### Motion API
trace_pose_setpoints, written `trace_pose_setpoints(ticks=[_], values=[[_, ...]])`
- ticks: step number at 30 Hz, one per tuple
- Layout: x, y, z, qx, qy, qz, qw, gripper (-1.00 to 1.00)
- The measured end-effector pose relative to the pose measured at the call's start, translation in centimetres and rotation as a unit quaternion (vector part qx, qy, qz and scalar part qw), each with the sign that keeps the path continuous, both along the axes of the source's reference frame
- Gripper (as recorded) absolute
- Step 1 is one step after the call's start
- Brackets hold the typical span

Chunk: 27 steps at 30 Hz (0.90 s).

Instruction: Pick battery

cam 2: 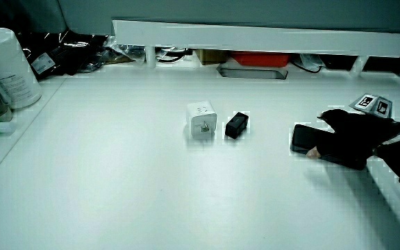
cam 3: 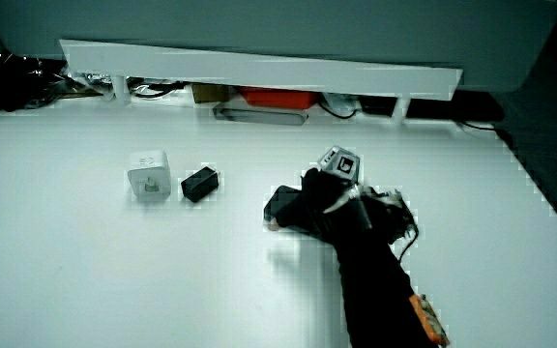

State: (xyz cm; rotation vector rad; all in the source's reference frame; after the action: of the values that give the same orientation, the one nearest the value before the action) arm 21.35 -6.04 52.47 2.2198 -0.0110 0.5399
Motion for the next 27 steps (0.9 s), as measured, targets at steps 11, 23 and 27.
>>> trace_pose_setpoints(ticks=[11, 23, 27], values=[[0.8, 0.3, 3.0, -0.035, 0.028, 0.015, 0.9989, 0.00], [1.1, 0.3, 3.3, -0.031, 0.041, 0.022, 0.9984, 0.18], [1.5, 0.4, 3.5, -0.022, 0.041, 0.034, 0.9983, 0.41]])
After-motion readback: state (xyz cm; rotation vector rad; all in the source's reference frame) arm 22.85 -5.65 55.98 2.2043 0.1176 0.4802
